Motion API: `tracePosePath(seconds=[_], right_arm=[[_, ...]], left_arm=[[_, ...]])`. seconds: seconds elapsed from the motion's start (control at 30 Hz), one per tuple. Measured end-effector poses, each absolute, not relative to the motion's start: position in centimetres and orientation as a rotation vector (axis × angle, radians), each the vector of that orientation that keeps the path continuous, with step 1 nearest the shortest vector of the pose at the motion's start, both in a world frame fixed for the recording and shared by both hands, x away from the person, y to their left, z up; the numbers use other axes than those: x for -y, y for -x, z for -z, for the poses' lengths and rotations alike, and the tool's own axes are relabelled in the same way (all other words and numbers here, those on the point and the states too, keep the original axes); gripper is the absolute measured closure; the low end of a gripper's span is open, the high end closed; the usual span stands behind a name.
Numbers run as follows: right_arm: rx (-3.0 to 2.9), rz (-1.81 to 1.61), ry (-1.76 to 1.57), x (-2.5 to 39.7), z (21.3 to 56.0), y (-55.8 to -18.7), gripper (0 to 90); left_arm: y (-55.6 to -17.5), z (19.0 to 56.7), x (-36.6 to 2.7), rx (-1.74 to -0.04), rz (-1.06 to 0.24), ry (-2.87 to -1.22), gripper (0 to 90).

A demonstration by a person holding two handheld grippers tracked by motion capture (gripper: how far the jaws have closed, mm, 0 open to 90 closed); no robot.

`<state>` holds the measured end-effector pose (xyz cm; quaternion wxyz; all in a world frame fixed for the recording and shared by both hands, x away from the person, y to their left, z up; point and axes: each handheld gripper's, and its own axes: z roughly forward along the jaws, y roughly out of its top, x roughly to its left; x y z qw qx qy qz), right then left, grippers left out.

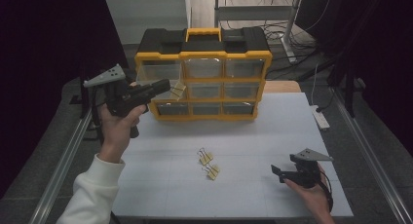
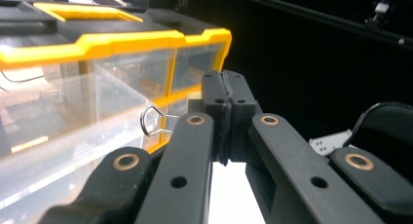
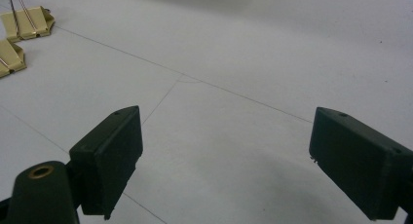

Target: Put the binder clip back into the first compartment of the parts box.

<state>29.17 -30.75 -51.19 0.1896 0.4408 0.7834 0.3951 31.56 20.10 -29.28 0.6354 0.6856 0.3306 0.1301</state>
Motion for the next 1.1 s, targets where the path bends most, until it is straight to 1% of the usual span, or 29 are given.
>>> tracePosePath(seconds=[0.73, 1.1], right_arm=[[-2.200, -1.107, -1.245, 30.9, 51.2, -29.1, 12.7], [-2.199, -1.104, -1.241, 30.9, 51.2, -29.2, 12.7]], left_arm=[[-34.5, 26.1, -21.4, -0.816, -0.382, -1.507, 89.2], [-36.7, 26.2, -21.9, -0.892, -0.438, -1.502, 89.2]])
